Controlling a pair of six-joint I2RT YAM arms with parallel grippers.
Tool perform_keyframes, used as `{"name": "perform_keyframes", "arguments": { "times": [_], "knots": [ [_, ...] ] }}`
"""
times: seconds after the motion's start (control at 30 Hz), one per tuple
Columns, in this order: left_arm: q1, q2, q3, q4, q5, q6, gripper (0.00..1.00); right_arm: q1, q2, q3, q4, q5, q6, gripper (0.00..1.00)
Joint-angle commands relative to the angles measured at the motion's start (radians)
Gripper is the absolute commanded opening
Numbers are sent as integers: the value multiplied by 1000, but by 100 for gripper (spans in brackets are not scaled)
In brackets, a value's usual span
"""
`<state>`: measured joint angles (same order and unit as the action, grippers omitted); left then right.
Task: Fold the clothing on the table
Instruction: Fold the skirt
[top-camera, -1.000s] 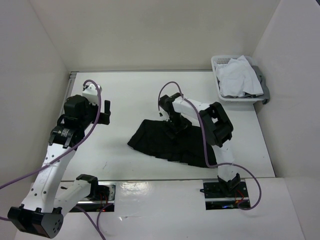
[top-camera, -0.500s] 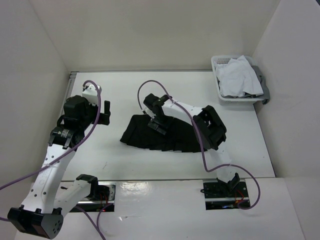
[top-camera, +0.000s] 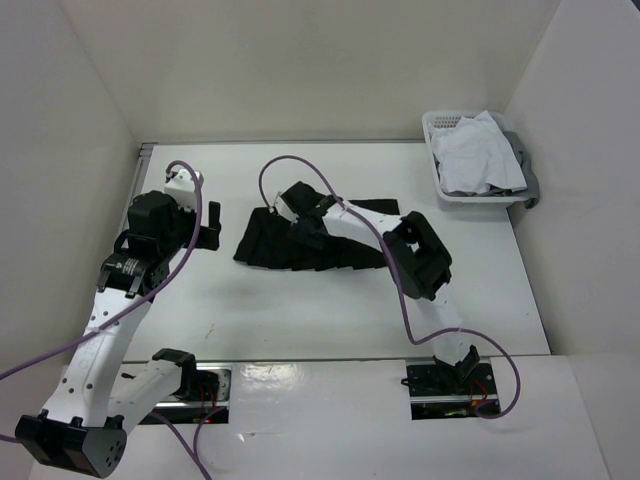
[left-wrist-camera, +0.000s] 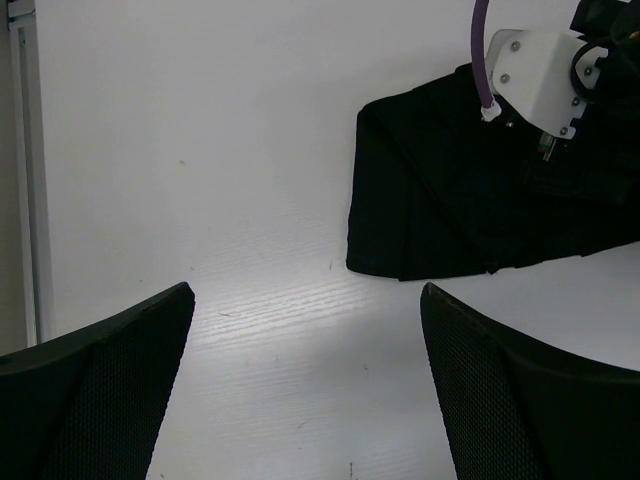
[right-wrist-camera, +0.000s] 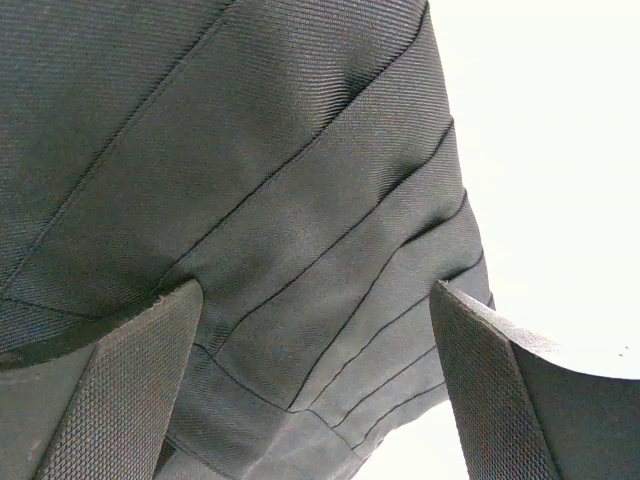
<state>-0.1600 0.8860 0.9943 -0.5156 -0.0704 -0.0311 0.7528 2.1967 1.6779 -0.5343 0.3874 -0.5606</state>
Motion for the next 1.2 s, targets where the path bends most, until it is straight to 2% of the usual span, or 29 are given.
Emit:
{"name": "perform_keyframes", "arguments": {
  "times": [0.0, 0.13, 0.27, 0.3, 0.4, 0.5, 0.63, 0.8, 0.97, 1.07, 1.17],
  "knots": [
    [5, -7, -3, 29, 3, -13, 100, 25, -3, -69, 152, 24, -51, 99],
    [5, 21, -3, 29, 27, -4, 100, 46, -129, -69, 106, -54, -13, 99],
    [5, 50, -3, 19, 92, 43, 100, 66, -380, -118, 19, -218, 80, 99],
    [5, 60, 7, 19, 92, 54, 100, 57, -487, -136, 10, -243, 93, 99],
    [-19, 152, 27, 9, 89, 105, 100, 5, -679, -265, -22, -359, 102, 99],
    [-64, 240, 49, 38, 35, 184, 100, -46, -825, -401, -35, -372, 113, 99],
    [-64, 361, 75, 101, 107, 287, 100, -160, -957, -549, -33, -377, 154, 99],
    [-35, 537, 150, 140, 283, 399, 84, -265, -1104, -674, -24, -491, 208, 99],
    [17, 709, 227, 163, 385, 470, 84, -343, -1230, -719, -24, -599, 217, 99],
    [27, 827, 309, 163, 417, 517, 85, -404, -1244, -739, -24, -634, 217, 99],
    [46, 950, 424, 80, 481, 556, 85, -414, -1244, -739, -24, -644, 208, 99]
  ]
}}
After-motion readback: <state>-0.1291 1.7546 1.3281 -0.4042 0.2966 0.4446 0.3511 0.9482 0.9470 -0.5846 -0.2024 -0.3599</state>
